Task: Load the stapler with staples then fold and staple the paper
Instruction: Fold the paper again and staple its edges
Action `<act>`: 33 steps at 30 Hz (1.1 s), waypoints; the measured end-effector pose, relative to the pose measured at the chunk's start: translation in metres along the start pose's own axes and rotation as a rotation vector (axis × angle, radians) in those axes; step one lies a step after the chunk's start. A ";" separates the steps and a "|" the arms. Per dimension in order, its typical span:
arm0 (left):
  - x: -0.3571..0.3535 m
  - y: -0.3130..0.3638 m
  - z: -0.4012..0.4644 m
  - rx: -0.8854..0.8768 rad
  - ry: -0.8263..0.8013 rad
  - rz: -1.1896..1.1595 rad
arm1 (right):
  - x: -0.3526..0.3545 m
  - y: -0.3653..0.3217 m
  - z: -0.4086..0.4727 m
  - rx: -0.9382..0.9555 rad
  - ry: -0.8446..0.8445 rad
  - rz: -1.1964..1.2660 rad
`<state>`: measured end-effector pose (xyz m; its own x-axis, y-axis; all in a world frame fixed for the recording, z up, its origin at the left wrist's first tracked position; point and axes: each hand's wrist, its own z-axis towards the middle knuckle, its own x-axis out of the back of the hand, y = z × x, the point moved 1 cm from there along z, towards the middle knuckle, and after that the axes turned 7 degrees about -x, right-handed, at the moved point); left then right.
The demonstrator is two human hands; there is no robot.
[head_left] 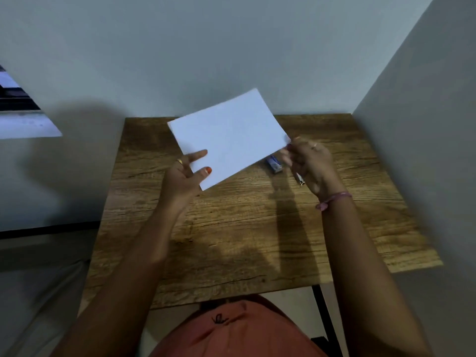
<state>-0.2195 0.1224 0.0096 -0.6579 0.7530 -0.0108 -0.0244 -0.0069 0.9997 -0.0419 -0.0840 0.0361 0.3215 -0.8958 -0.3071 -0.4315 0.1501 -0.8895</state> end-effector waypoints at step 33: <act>-0.102 0.048 0.013 -0.087 -0.066 -0.321 | 0.058 -0.009 -0.016 -0.141 -0.355 -0.022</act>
<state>-0.1441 0.0536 0.0589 -0.5558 0.7670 -0.3206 -0.2885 0.1836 0.9397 -0.0331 -0.1442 0.0318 0.5927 -0.6940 -0.4088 -0.5255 0.0514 -0.8492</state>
